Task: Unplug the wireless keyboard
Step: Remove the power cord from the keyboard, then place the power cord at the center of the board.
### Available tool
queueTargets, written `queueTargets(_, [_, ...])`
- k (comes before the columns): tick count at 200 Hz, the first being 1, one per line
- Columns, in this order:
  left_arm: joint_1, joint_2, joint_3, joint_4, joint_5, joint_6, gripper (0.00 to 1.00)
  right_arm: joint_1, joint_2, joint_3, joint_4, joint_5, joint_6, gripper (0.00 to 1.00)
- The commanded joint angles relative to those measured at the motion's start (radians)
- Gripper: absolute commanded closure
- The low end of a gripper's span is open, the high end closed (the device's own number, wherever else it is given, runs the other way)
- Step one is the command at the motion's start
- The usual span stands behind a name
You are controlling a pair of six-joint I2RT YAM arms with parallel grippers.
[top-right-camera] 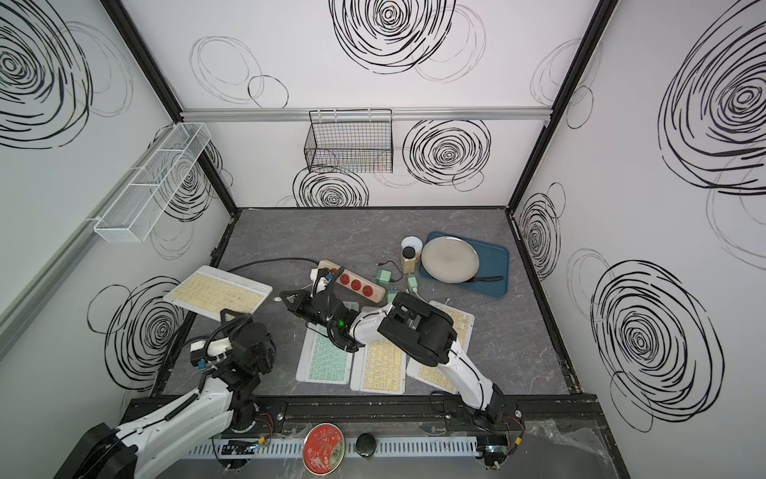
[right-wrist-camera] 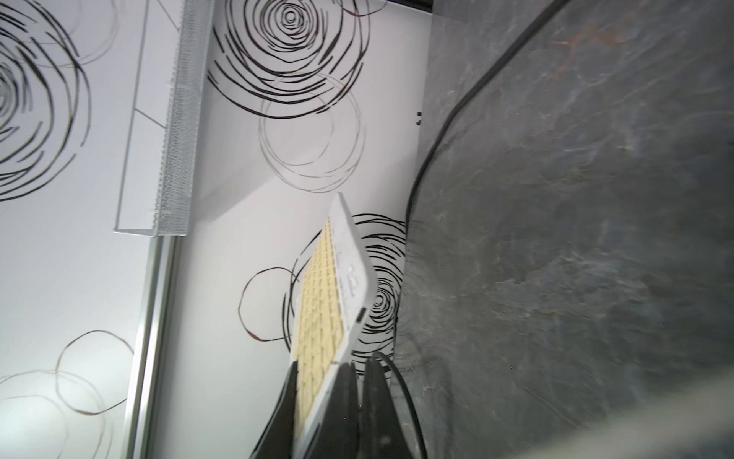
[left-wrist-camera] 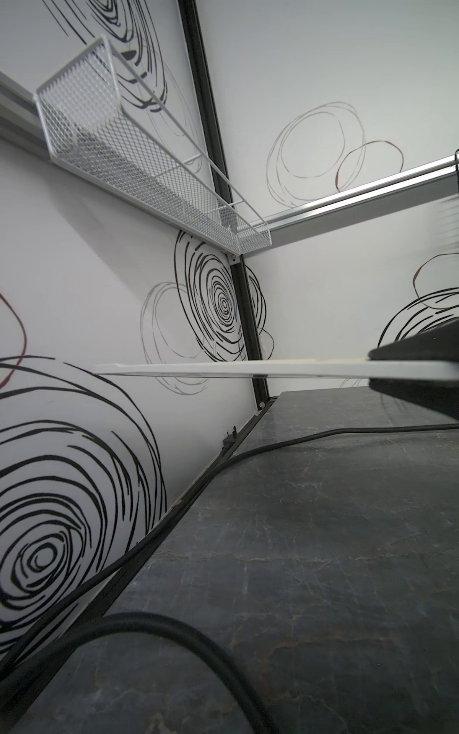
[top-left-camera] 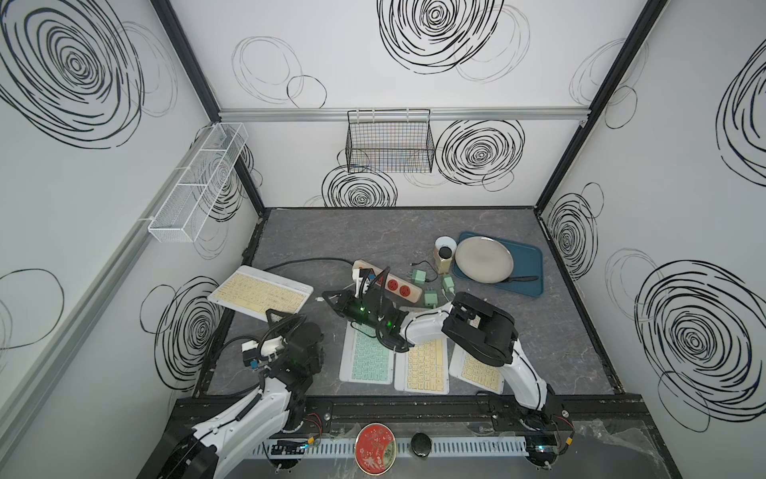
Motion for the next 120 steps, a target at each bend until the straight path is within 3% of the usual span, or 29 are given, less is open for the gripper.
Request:
queueTargets(1, [0.009,-0.026,-0.043,-0.006,-0.041,0.013,1.00,0.006,0.007,0.048,0.033,-0.035,0.004,1.00])
queueTargets(18, [0.022,-0.033,-0.045,-0.015,-0.011,0.019,1.00,-0.004,0.001,0.046,0.028,-0.028,-0.007,1.00])
queueTargets(48, [0.101,-0.076,-0.031,-0.061,0.141,0.081,1.00,-0.066,-0.037,-0.032,0.018,-0.031,-0.047,1.00])
queueTargets(76, [0.083,-0.161,-0.033,-0.174,0.113,0.057,1.00,-0.155,0.001,-0.035,-0.010,-0.187,-0.045,1.00])
queueTargets(104, [0.058,-0.200,0.029,-0.395,0.097,-0.033,1.00,-0.205,0.034,-0.069,0.028,-0.210,-0.061,1.00])
queueTargets(120, [0.055,-0.173,0.055,-0.473,0.113,-0.082,1.00,-0.220,0.035,-0.068,0.018,-0.222,-0.093,0.89])
